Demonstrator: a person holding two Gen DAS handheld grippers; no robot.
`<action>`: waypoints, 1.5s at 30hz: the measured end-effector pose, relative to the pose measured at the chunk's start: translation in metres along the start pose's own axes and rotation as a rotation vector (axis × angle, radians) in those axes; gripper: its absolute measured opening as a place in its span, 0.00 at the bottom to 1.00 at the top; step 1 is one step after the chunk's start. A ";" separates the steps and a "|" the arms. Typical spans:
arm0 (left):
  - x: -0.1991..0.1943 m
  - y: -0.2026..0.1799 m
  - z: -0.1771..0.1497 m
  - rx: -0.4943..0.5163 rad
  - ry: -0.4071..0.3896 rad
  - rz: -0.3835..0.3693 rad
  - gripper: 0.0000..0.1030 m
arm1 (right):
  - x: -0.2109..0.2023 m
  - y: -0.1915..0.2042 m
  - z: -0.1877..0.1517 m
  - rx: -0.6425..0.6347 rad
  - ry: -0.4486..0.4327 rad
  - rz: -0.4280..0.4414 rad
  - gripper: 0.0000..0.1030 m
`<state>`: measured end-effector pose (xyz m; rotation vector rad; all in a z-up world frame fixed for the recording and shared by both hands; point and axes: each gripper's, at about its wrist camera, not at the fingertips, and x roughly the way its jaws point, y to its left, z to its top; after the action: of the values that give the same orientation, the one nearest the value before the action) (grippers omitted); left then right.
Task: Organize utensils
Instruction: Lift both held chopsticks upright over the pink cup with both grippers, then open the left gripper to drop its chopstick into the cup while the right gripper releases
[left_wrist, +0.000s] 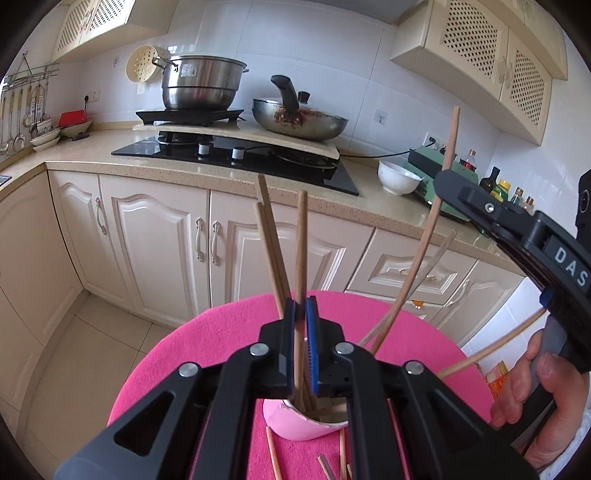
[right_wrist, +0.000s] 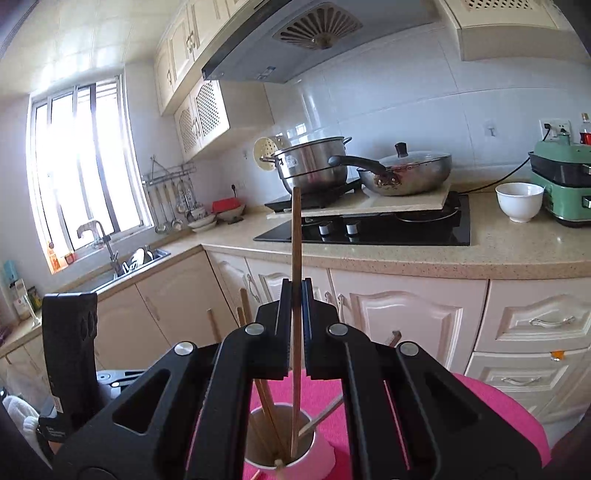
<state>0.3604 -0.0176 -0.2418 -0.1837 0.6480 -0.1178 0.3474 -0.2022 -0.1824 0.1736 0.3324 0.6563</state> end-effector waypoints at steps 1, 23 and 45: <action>0.000 0.000 0.000 0.003 0.009 0.006 0.15 | -0.001 0.002 0.000 -0.007 0.006 -0.003 0.06; -0.041 -0.003 0.004 0.063 0.002 0.155 0.33 | -0.021 0.033 -0.017 -0.046 0.129 -0.099 0.06; -0.071 -0.001 -0.043 0.081 0.171 0.064 0.37 | -0.091 0.050 -0.022 0.012 0.102 -0.236 0.27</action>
<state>0.2780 -0.0128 -0.2335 -0.0749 0.8176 -0.0985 0.2438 -0.2186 -0.1674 0.1099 0.4474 0.4309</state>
